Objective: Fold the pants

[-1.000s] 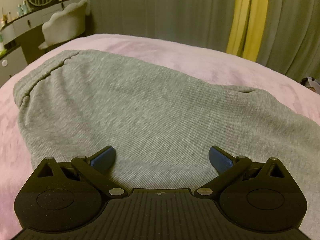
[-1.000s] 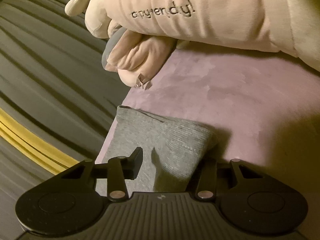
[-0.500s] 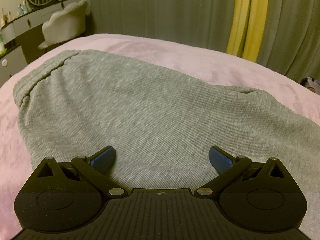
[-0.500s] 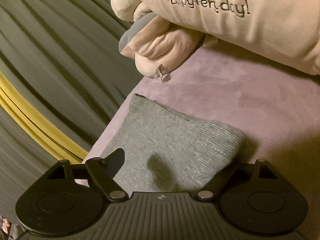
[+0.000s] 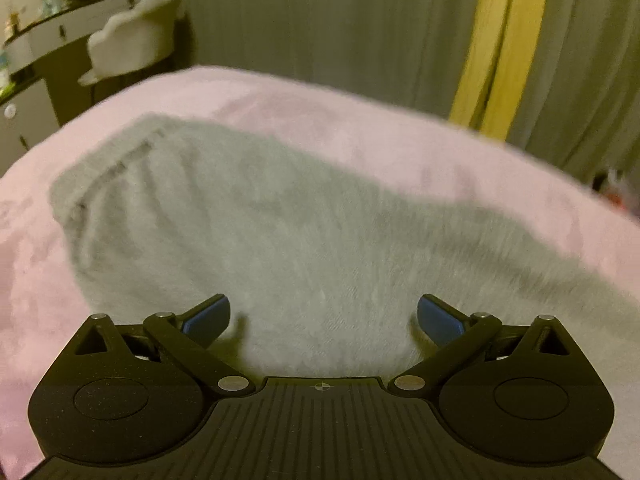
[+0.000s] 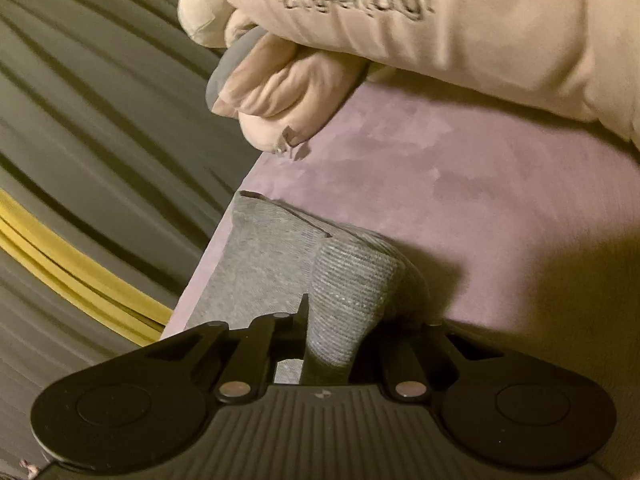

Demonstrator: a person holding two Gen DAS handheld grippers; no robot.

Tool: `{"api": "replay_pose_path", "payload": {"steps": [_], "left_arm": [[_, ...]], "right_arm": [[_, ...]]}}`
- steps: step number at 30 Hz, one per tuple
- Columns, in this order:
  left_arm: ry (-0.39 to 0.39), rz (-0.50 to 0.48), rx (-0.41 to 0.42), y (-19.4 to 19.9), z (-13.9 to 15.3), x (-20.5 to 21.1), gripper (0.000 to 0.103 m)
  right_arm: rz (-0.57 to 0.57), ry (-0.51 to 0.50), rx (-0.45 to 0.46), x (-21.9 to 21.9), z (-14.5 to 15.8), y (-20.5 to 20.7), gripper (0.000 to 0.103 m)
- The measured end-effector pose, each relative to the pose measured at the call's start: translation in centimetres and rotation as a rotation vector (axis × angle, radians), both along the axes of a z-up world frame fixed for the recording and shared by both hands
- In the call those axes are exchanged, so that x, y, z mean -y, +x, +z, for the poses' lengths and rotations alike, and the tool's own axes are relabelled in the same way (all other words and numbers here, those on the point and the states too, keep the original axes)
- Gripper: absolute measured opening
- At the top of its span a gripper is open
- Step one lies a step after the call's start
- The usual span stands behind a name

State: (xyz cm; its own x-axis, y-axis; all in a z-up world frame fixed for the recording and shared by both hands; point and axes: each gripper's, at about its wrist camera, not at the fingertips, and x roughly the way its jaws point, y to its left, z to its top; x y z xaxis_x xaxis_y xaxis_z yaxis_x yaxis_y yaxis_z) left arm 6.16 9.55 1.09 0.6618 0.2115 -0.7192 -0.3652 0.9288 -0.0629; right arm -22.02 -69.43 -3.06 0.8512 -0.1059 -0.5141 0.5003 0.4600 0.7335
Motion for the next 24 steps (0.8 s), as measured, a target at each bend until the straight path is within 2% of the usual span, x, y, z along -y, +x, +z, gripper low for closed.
{"api": "replay_pose_path", "payload": {"steps": [3,6,9,11,13,15,17,19,21,23,24], "left_arm": [[-0.015,-0.018,0.082,-1.9,3.5,-1.2,0.103],[0.072,-0.068,0.112,-3.4,5.8,-2.3,0.103],[0.153,-0.07,0.176,-5.0,5.4,-3.3,0.103],[0.079,-0.003,0.169,-5.1,4.8,-4.6,0.103],[-0.05,0.069,0.182,-4.9,4.2,-6.6,0.103],[-0.137,0.119,0.182,-4.7,3.8,-8.0,0.103],[-0.156,0.132,0.198,-5.2,3.8,-8.4,0.103],[-0.161,0.135,0.206,-5.4,3.9,-8.4,0.103],[-0.173,0.13,0.201,-5.4,3.8,-8.5,0.103],[-0.167,0.126,0.191,-5.4,3.6,-8.5,0.103],[-0.165,0.123,0.181,-5.3,3.5,-8.3,0.103]], "right_arm": [[0.033,-0.039,-0.019,0.1,1.0,0.1,0.011],[0.043,-0.073,-0.07,-0.2,1.8,0.7,0.01],[0.019,-0.122,-0.106,-1.3,3.3,1.5,0.01],[0.033,-0.209,-0.118,-2.9,5.2,2.7,0.01],[0.1,-0.321,-0.094,-5.5,8.0,4.3,0.01],[0.216,-0.45,-0.024,-9.7,11.5,6.1,0.01],[0.403,-0.571,0.077,-15.4,14.4,7.6,0.01],[0.629,-0.683,0.157,-21.8,15.7,8.4,0.011],[0.834,-0.768,0.173,-28.4,14.9,8.9,0.012],[1.021,-0.812,0.146,-34.3,11.9,9.3,0.013],[1.086,-0.802,0.107,-36.3,10.1,9.6,0.013]]}}
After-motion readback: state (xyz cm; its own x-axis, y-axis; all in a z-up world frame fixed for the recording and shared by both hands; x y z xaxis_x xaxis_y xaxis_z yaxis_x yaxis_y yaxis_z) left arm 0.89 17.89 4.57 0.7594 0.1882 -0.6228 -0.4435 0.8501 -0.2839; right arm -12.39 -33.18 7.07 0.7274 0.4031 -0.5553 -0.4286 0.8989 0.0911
